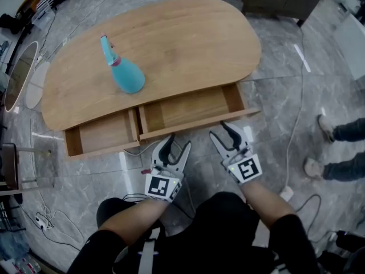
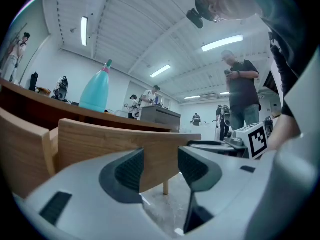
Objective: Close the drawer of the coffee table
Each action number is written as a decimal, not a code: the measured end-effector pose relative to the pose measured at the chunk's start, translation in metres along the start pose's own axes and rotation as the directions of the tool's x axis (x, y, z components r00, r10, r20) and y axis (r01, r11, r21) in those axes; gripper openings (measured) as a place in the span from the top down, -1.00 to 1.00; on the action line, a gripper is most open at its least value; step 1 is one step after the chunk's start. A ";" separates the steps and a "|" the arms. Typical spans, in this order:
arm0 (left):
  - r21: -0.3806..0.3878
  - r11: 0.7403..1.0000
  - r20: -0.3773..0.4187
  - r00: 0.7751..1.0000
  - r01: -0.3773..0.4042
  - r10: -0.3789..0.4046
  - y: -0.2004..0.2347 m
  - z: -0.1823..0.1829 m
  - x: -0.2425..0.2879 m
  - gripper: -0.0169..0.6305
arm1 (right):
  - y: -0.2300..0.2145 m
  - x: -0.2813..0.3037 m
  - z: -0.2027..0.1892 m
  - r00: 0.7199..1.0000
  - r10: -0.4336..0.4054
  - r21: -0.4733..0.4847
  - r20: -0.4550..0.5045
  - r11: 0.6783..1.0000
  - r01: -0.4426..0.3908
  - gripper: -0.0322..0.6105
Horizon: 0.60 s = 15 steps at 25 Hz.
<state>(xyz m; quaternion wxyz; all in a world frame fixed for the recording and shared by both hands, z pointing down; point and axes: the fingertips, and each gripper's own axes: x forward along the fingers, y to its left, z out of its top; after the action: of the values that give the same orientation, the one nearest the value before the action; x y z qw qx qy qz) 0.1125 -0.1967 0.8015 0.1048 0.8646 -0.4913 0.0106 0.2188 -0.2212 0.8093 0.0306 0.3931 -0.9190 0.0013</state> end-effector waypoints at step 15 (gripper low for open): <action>0.023 0.998 0.031 0.998 -0.058 0.057 0.025 0.009 0.028 0.28 | -0.022 0.033 0.003 0.999 -0.044 -0.019 0.017 0.999 0.045 0.36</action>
<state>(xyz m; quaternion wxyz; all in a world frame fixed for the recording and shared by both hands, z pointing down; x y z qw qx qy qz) 0.1055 -0.2347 0.8006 0.0865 0.8513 -0.5174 0.0065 0.2118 -0.2602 0.8081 0.0271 0.4132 -0.9102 -0.0117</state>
